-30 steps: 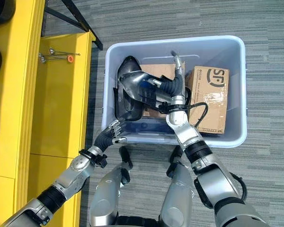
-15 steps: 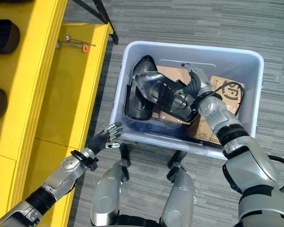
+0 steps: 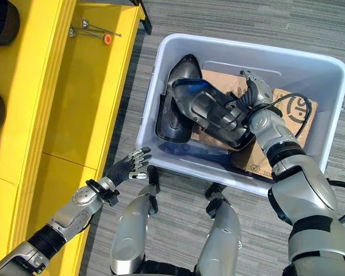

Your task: Move parts from the plastic box to the shelf.

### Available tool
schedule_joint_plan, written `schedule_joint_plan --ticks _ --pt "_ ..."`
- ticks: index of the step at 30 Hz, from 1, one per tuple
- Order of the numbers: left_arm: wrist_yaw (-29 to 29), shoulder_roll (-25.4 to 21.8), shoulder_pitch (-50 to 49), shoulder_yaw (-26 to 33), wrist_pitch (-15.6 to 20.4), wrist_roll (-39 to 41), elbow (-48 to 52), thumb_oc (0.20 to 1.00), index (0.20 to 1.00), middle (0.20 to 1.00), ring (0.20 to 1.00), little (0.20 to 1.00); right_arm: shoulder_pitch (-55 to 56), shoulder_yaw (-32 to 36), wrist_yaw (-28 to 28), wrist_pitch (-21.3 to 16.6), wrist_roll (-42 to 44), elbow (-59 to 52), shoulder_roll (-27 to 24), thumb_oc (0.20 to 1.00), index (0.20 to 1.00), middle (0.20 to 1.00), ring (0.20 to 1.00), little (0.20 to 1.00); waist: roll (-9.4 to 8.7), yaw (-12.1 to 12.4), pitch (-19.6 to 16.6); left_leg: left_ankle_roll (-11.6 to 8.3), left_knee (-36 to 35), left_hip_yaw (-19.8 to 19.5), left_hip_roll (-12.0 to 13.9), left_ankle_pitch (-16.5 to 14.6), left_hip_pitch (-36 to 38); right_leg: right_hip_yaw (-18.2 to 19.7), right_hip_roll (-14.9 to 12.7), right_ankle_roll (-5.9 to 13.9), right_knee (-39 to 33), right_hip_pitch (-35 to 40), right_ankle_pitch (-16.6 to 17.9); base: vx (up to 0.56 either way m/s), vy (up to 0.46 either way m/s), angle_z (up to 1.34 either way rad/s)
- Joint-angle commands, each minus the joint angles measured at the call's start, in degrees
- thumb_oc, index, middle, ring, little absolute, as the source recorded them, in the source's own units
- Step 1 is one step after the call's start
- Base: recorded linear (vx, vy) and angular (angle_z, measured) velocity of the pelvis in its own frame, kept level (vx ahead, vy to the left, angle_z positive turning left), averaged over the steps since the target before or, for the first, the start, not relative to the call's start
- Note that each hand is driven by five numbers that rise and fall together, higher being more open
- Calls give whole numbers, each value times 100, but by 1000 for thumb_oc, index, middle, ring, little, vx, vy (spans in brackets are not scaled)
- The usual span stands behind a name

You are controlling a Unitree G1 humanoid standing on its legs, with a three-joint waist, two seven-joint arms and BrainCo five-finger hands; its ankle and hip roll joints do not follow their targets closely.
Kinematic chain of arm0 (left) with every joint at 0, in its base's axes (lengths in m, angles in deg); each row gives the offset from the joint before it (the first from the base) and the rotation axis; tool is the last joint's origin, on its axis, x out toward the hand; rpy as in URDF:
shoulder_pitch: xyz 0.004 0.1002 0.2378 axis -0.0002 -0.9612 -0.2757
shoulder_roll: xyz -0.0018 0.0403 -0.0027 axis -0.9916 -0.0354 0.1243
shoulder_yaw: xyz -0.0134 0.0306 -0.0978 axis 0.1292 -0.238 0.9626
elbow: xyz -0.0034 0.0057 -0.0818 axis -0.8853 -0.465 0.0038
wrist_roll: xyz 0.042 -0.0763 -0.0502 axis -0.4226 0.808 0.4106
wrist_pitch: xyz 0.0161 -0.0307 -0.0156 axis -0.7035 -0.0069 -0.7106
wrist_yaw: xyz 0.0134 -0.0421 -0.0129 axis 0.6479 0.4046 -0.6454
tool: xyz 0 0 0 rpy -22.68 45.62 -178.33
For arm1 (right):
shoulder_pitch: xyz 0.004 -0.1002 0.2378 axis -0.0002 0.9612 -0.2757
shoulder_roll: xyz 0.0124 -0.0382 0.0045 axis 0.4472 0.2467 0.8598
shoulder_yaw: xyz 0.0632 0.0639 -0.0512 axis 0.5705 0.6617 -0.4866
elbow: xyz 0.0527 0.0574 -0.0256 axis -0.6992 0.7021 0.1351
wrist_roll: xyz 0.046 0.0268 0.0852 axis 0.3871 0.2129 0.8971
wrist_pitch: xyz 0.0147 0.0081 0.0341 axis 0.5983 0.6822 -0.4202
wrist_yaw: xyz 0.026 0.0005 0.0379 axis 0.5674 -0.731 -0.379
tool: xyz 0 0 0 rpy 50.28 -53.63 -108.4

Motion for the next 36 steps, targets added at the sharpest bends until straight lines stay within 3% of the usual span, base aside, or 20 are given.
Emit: schedule_joint_plan --ticks 1,20,22,28,36 --pt "40 -42 7 -77 132 -109 404 1000 1000 1000 1000 1000 -460 -129 261 21 16 69 -50 1000 1000 1000 1000 1000 13 127 -139 -300 444 248 396 -237 -446 82 -152 550 319 -93 -352 7 -48 5" --pt "-34 163 241 27 304 -108 -66 1000 1000 1000 1000 1000 87 -72 710 2 -528 187 166 1000 1000 1000 1000 1000 79 -48 -139 -331 658 317 513 -259 -1089 173 -101 465 554 -793 -411 2 -23 2" --pt "0 180 269 64 286 -134 -116 1000 1000 1000 1000 1000 167 -130 630 113 -884 224 177 1000 1000 1000 1000 1000 71 -56 -139 -331 683 314 525 -266 -1146 169 -105 461 570 -846 -409 -5 -34 -2" --pt "-15 209 306 95 321 -193 -226 1000 1000 1000 1000 1000 233 -187 647 335 -869 320 167 1000 1000 1000 1000 1000 48 -68 -139 -339 702 322 554 -258 -1230 150 -112 462 567 -911 -392 -2 -19 0" --pt "-52 273 406 107 286 -265 -319 1000 1000 1000 1000 1000 158 -183 969 640 -1348 489 237 1000 1000 1000 1000 1000 87 -50 -139 -352 768 307 575 -263 -1447 138 -164 467 609 -1090 -376 -1 -5 0"
